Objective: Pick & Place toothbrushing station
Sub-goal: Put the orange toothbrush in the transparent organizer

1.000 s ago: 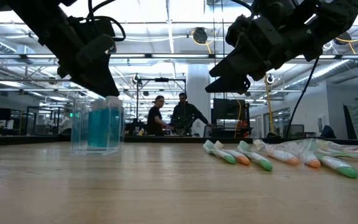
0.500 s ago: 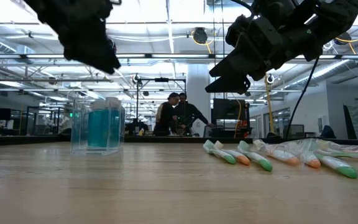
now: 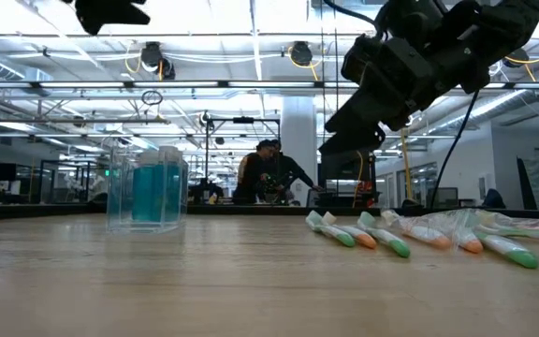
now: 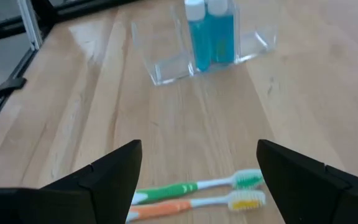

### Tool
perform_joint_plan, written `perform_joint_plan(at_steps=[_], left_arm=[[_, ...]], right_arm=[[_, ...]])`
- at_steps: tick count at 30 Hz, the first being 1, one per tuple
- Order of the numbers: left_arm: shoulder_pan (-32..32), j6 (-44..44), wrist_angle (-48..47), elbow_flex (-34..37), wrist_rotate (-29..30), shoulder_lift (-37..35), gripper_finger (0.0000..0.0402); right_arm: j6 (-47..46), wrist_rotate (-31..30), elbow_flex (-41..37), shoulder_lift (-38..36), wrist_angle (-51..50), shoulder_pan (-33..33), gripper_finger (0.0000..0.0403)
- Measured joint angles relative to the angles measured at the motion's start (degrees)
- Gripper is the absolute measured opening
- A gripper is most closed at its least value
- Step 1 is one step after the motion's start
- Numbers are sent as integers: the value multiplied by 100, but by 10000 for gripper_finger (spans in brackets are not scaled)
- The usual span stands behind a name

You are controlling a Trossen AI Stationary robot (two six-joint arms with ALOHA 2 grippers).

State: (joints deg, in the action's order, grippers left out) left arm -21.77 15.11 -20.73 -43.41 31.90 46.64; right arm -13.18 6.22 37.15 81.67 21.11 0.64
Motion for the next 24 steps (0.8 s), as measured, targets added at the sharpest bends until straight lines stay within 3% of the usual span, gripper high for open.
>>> perform_joint_plan(at_steps=[5, 12, 18, 24], left_arm=[[24, -281, 656, 986, 92, -1104, 200], [415, 54, 722, 2103, 98, -2640, 200], [881, -101, 619, 2544, -245, -3728, 200], [1369, -324, 541, 2708, -704, -4353, 200]], right_arm=[[81, 0, 0, 0, 126, 2, 309], [82, -6, 0, 0, 133, 0, 309], [338, -26, 0, 0, 178, 0, 309], [346, -33, 0, 0, 659, 0, 309]])
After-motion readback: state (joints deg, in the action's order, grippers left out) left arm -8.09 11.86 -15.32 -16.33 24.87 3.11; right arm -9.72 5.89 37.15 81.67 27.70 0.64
